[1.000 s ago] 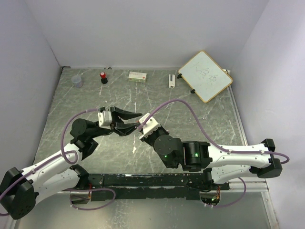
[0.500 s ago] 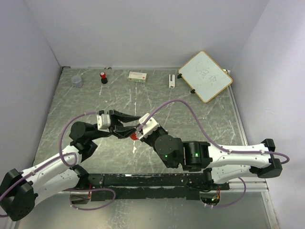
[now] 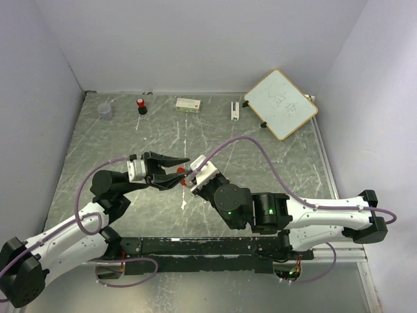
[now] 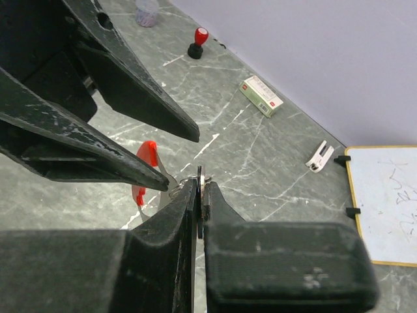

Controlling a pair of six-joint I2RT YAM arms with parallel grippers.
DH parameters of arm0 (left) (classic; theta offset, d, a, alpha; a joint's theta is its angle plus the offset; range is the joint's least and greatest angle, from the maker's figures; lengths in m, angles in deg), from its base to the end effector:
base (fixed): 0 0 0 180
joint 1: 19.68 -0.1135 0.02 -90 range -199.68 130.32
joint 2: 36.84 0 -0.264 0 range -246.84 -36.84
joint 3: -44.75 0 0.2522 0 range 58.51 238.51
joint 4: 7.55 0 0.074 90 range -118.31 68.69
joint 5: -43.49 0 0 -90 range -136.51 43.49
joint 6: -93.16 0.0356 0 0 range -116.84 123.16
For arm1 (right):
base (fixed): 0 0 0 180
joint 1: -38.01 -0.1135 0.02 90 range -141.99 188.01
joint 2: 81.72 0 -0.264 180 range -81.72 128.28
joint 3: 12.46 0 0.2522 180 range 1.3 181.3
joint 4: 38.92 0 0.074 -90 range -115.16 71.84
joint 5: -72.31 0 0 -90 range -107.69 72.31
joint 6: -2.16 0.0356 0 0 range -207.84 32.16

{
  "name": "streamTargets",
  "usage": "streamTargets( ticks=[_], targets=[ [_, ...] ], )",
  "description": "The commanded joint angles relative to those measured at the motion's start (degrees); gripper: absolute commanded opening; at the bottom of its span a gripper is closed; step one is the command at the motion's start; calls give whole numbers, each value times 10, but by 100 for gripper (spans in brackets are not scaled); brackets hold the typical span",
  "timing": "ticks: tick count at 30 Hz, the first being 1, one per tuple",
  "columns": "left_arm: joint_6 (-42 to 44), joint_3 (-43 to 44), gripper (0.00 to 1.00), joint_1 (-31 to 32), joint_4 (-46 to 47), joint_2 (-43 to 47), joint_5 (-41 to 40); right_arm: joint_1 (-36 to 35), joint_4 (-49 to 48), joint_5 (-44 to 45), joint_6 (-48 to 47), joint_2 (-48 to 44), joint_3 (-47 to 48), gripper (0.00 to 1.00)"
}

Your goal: Remove the keys from the keyring

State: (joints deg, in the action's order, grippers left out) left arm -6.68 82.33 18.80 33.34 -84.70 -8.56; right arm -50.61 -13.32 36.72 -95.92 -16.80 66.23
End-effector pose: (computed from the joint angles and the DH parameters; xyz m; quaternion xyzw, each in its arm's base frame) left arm 0.1264 -0.1284 0.3162 0.3895 0.3840 -0.4832 0.6836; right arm 0.0349 0.2450 0.3932 -0.3243 0.6742 0.0917 0.6572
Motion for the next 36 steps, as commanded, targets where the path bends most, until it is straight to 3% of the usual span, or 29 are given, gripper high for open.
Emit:
streamTargets(
  ticks=[1,12,36],
  targets=[
    [-1,4,50,3,28,-12,2,-2,-12,-14,-5,-19,18,0],
    [13,14,50,3,8,-12,-8,-6,-8,-28,-3,-28,20,0],
    [-69,22,48,3,133,-70,57,-7,-19,-35,-9,-24,17,0]
  ],
)
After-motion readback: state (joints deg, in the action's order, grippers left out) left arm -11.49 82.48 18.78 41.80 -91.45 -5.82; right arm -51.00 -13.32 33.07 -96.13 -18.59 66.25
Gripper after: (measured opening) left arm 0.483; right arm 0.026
